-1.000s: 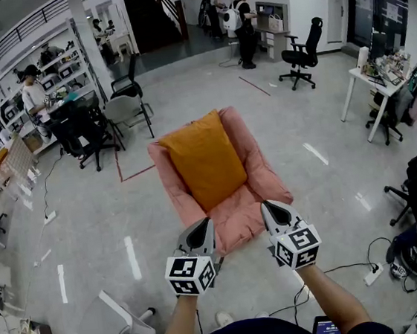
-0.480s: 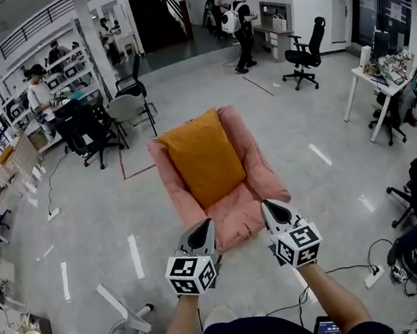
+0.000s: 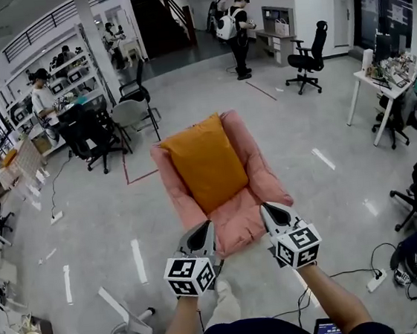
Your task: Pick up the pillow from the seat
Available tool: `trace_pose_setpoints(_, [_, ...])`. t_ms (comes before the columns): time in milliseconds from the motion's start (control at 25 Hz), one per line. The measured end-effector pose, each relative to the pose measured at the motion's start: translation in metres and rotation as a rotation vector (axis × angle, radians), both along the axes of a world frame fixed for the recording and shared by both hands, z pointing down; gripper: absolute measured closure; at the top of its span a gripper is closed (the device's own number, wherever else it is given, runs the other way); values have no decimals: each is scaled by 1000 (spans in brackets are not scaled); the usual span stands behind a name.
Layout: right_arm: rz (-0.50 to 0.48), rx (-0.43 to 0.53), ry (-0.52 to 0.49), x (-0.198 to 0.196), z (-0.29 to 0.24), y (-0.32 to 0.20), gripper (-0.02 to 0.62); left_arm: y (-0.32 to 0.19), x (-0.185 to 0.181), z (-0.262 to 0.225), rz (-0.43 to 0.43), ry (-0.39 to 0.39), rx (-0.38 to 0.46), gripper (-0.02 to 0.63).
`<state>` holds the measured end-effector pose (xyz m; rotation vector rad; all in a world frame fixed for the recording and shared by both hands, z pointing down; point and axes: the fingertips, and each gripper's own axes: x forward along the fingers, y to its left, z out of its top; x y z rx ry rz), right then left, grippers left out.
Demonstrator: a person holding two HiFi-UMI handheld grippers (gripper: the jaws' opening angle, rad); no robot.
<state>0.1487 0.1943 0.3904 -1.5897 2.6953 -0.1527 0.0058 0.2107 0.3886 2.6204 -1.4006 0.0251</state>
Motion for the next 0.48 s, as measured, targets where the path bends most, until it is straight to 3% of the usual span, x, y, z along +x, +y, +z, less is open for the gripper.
trace_pose_setpoints(480, [-49,16,27,-28,0,-58,578,-57,-28,-1,-44,25,22,603])
